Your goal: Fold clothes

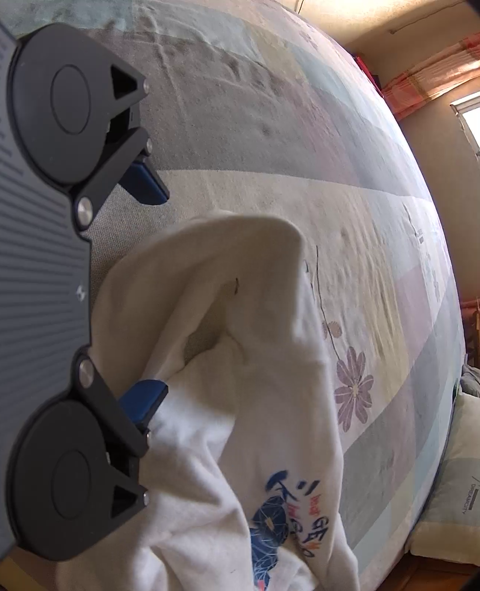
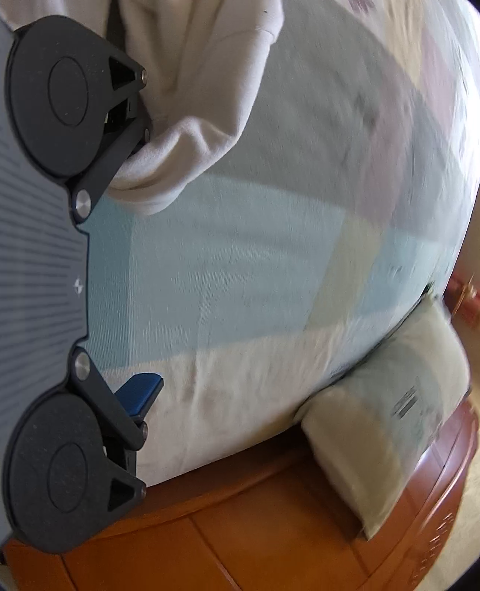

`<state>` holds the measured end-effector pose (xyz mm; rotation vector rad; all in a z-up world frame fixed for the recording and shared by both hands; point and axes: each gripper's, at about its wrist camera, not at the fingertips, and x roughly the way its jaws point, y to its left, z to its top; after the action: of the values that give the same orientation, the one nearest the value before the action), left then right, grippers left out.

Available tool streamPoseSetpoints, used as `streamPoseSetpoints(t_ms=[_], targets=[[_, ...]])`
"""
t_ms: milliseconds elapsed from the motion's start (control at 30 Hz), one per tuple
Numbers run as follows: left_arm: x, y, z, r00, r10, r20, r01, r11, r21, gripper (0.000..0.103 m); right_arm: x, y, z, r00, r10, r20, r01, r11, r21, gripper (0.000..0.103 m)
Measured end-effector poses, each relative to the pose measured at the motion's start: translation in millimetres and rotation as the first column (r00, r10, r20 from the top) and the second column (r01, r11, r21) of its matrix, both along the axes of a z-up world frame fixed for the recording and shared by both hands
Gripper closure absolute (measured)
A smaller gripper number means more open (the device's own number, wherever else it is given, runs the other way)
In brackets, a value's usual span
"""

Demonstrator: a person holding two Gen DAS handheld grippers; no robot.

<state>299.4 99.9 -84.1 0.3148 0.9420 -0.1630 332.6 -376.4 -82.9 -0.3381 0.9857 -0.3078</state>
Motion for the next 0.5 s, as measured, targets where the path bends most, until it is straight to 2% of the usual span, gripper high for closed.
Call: streamPoseSetpoints(t_ms=[133, 267, 333, 400, 500], targets=[[4.6, -2.4, 4.4, 1.0, -0.006, 0.017, 0.006, 1.0, -0.002, 0.002, -0.4, 21.4, -4.8, 0.992, 0.123, -0.026, -0.121, 0.99, 0.079, 0.0], [19.7, -4.5, 10.3, 0.999, -0.008, 0.046, 0.007, 1.0, 0.012, 0.002, 10.4, 40.4, -18.4, 0.982, 0.173, -0.071, -0.169, 0.984, 0.055, 0.0], [32.6, -6.6, 8.4, 0.999, -0.014, 0.031, 0.013, 1.0, 0.026, 0.002, 16.1, 44.8, -22.5, 0.98, 0.181, -0.082, -0.178, 0.983, 0.037, 0.0], [44.5, -10.0, 1.7, 1.0, -0.023, 0.019, 0.022, 0.997, 0.068, 0.002, 20.9, 46.3, -24.1, 0.979, 0.185, -0.085, -0.183, 0.983, 0.03, 0.0], [56.9, -16.5, -11.9, 0.999, -0.049, 0.011, 0.046, 0.98, 0.196, 0.002, 24.9, 45.3, -21.0, 0.979, 0.189, -0.081, -0.188, 0.982, 0.024, 0.0]])
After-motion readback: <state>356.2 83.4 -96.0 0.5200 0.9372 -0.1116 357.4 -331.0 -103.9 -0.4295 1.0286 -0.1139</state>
